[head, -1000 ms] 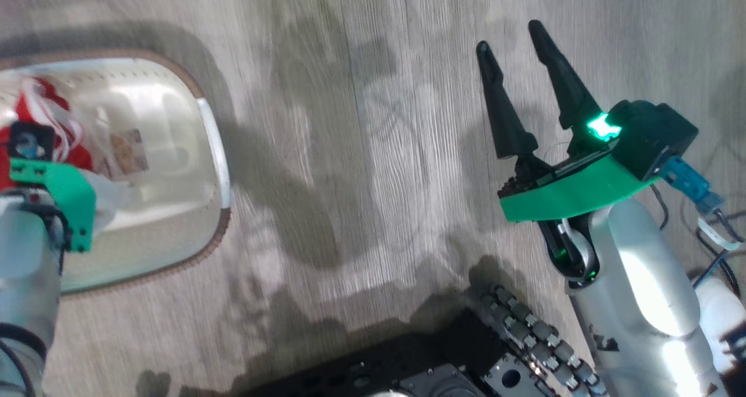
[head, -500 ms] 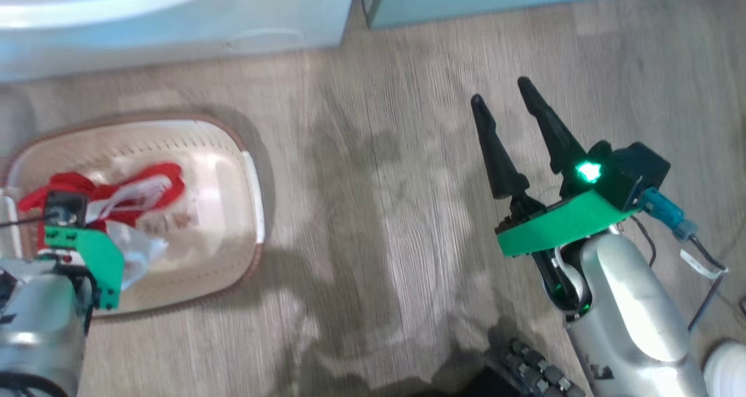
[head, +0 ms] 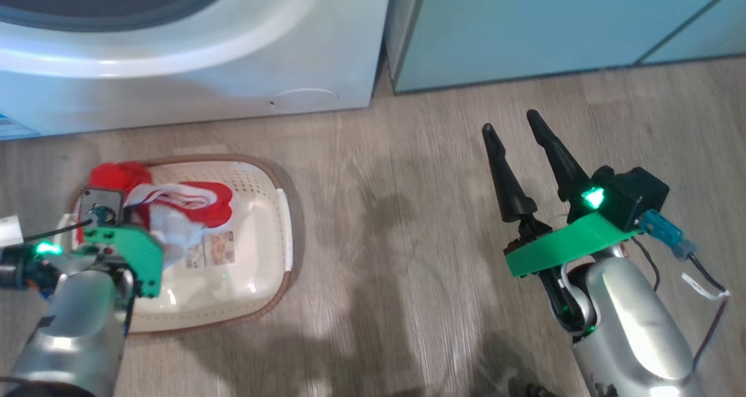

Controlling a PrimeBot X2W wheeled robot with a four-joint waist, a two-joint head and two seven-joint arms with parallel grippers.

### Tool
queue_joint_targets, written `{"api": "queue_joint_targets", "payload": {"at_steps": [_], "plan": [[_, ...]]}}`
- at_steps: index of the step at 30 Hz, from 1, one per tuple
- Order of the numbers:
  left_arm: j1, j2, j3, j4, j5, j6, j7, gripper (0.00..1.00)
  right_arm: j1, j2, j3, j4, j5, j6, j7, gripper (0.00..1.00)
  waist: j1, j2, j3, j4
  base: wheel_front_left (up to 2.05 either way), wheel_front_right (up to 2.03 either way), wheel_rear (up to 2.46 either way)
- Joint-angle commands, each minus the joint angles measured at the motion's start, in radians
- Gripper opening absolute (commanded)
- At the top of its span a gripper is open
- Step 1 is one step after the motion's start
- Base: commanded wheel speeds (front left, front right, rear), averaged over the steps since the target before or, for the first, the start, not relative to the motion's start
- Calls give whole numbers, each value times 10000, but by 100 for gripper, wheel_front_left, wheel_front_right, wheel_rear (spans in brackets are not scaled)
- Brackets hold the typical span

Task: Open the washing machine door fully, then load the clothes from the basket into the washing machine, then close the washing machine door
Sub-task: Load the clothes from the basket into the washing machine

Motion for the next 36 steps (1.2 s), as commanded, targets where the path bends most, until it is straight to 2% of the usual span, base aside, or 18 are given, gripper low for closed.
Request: {"api": "queue_joint_targets", "payload": {"at_steps": [1, 16, 27, 36], "plan": [[75, 303, 408, -459, -75, 104, -135, 0, 149, 11, 149, -260, -6, -2, -65, 100, 1, -1, -260, 183, 0, 0, 0], [2133, -644, 1718, -5439, 244, 371, -138, 0, 834, 11, -161, -47, -181, -2, -65, 100, 1, -1, -1756, 737, 0, 0, 0], [3816, -1711, 3227, -8768, 210, -354, -139, 0, 1294, 11, -401, -19, -262, -2, -65, 100, 1, -1, -2602, 820, 0, 0, 0], [4859, -2251, 4006, -10338, 184, -834, -139, 0, 1628, 11, -473, 34, -340, -2, -65, 100, 1, -1, -3289, 748, 0, 0, 0]]}}
